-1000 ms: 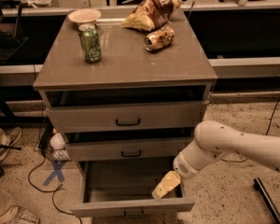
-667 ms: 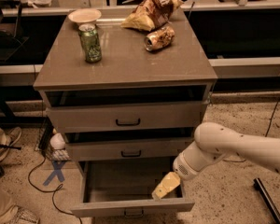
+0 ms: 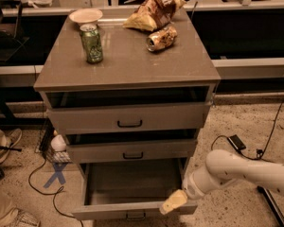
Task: Close bottom drawer
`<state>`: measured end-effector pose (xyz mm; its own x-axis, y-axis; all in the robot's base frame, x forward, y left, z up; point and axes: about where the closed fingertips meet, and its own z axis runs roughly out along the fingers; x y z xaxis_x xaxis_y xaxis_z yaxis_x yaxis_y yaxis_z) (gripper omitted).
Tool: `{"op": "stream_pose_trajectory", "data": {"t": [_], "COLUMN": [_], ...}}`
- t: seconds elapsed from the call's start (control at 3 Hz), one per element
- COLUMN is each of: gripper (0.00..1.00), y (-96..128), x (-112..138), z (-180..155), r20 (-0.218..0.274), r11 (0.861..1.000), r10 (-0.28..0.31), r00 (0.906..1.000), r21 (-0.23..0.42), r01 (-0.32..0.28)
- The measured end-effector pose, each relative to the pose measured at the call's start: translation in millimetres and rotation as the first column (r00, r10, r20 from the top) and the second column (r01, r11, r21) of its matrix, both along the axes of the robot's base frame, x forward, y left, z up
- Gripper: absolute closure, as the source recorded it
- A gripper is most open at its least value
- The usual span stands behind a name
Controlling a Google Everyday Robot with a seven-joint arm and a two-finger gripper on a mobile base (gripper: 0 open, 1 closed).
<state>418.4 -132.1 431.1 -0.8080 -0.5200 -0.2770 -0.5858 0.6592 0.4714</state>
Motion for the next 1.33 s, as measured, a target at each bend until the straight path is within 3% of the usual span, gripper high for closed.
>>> {"op": "stream_pose_trajectory", "data": {"t": [0.33,0.67,1.0,1.33], "gripper": [0.00,0.00,0.00,0.18], "y": [-5,-10,-10,-9], "x": [-10,-31,-43,-43], "z": [-64,-134,-171,-210], "r20": [-0.076,-0.192,-0.254,-0.281], "r11": [0.997,0.988,0.980,0.973], "r10": [-0.043,-0.105,-0.135,-0.173], "r00": [0.9962,0.9758,0.9579,0.9441], "r21": [0.053,0.093,0.109,0.100], "r01": [0.047,0.124,0.167,0.208]}}
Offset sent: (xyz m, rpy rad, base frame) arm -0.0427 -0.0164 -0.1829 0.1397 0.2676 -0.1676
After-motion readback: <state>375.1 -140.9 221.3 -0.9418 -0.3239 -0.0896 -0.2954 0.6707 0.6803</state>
